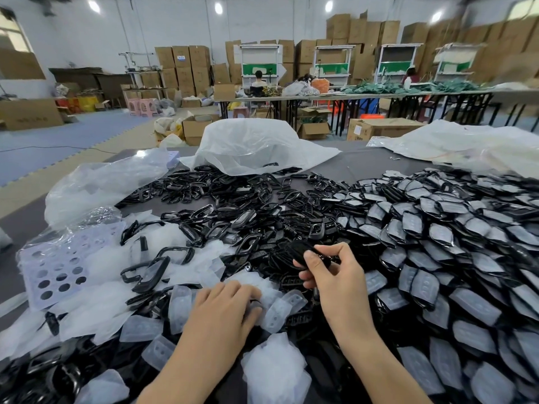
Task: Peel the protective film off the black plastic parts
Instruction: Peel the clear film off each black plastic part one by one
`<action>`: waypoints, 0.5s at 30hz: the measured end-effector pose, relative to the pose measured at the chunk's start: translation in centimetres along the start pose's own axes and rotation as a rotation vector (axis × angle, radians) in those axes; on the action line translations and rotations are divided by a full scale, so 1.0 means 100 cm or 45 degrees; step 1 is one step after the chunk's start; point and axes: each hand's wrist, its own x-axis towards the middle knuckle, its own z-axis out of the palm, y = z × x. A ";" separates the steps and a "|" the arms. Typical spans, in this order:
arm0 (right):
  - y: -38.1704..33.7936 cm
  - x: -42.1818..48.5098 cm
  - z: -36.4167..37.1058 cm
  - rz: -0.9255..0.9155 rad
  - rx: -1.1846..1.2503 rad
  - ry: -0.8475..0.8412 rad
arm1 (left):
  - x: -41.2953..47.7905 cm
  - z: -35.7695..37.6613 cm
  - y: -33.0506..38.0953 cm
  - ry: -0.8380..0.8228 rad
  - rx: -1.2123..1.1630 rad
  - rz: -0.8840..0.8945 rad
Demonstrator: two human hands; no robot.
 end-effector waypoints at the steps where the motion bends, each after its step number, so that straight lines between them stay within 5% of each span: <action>1: 0.000 -0.001 0.001 0.002 -0.007 -0.003 | 0.000 0.000 0.000 -0.009 -0.020 0.002; 4: 0.000 -0.002 0.002 0.014 0.002 -0.005 | 0.002 0.003 0.000 -0.019 -0.100 -0.009; 9: -0.007 -0.004 0.006 0.166 0.295 -0.161 | 0.008 -0.007 0.008 0.230 -0.822 -0.273; 15: -0.007 -0.009 0.014 0.272 0.408 -0.253 | 0.009 -0.014 0.013 0.166 -1.154 -0.325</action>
